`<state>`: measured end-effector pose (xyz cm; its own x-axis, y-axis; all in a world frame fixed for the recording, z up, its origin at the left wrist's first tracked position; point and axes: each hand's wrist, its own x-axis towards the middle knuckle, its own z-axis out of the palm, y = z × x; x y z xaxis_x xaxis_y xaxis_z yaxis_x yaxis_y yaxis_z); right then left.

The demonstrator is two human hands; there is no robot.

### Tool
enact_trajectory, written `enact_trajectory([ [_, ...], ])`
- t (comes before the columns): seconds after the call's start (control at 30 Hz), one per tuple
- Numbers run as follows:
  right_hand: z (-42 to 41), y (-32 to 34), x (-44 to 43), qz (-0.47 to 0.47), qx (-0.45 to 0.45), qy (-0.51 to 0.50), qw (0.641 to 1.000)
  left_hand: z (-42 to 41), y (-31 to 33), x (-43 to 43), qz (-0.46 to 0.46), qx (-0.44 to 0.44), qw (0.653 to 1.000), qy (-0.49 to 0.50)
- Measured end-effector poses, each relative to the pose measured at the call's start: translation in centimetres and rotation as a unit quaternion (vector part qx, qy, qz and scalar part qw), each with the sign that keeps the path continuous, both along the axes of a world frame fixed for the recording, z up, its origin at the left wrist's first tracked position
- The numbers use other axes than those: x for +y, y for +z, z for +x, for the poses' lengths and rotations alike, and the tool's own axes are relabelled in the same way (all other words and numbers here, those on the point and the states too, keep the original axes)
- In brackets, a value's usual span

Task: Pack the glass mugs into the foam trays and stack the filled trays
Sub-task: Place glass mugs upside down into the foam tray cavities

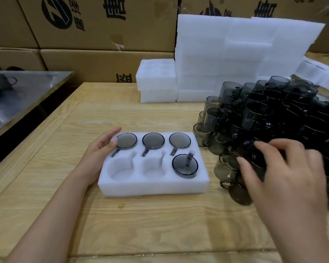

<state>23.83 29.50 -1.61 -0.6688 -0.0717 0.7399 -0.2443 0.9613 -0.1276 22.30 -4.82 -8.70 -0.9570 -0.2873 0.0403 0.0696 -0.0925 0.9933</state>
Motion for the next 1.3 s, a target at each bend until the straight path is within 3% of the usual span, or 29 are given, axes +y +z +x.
enact_trajectory([
  [0.13, -0.7, -1.2, 2.0, 0.046, -0.111, -0.027, 0.992, 0.0, -0.1, 0.0, 0.011, -0.002, 1.000, -0.005],
  [0.23, -1.1, -1.7, 1.9, 0.070, -0.123, -0.006, 0.990, 0.0, -0.1, 0.1, 0.018, -0.003, 1.000, -0.005],
  [0.47, -0.9, -1.2, 1.8, 0.041, -0.078, 0.046, 0.995, -0.2, 0.0, 0.2, 0.031, -0.001, 1.000, -0.006],
  [0.6, 0.9, 0.2, -0.4, -0.004, 0.001, 0.156, 0.988, -0.2, 0.0, 0.2, 0.030, -0.003, 0.999, -0.013],
  [0.73, 1.9, 0.0, -5.3, -0.044, -0.016, 0.254, 0.966, -0.2, 0.0, 0.0, 0.026, -0.005, 1.000, -0.016],
  [1.03, 0.1, -2.3, -13.0, 0.031, -0.100, 0.250, 0.963, -0.4, -0.3, 0.0, 0.016, -0.002, 1.000, -0.005],
  [1.3, -0.5, -1.9, -14.8, 0.025, -0.134, 0.202, 0.970, -0.3, -0.2, 0.1, 0.013, 0.003, 1.000, -0.007],
])
